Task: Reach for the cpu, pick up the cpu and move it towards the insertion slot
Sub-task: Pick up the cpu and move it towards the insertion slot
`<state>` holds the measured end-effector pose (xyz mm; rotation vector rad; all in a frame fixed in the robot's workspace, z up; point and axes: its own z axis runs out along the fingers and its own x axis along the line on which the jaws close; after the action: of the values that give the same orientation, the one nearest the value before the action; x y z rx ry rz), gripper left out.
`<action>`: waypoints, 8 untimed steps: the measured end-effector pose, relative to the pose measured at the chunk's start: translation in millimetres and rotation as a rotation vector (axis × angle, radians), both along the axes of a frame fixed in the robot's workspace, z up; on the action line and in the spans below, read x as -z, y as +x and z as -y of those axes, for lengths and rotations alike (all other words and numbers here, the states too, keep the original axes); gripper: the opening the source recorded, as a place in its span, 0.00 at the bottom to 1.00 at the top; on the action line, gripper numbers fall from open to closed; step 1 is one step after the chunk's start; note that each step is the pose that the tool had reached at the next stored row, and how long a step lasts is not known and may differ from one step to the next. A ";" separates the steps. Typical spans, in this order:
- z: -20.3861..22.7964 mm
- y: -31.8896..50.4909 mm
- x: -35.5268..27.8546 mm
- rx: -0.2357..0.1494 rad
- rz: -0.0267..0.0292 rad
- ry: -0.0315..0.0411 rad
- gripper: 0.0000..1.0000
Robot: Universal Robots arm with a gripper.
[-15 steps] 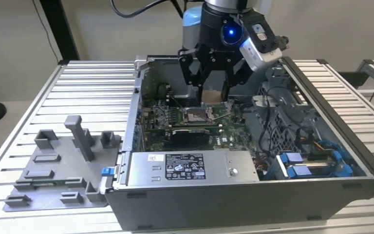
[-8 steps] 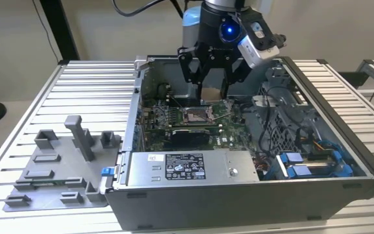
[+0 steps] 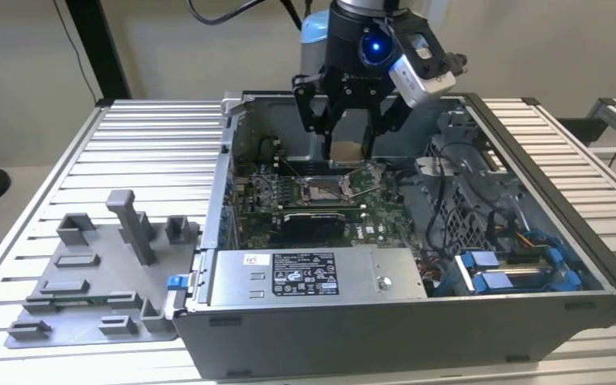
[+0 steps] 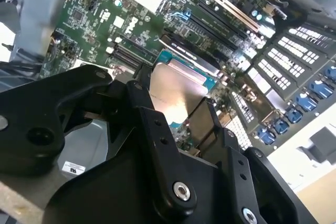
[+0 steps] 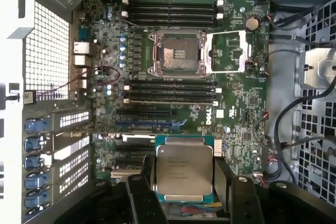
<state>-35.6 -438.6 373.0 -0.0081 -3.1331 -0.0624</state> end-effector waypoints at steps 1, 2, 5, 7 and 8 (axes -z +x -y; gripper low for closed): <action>-1.0 0.0 0.1 0.000 0.0000 -0.0001 0.00; -2.1 0.0 0.2 0.000 0.0000 0.0001 0.00; -4.7 0.0 0.5 0.000 0.0000 0.0001 0.00; -6.9 0.0 0.7 0.000 0.0000 0.0001 0.00; -7.9 0.0 0.8 0.000 0.0000 0.0000 0.00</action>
<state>-35.6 -430.7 372.2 -0.0080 -3.1331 -0.0625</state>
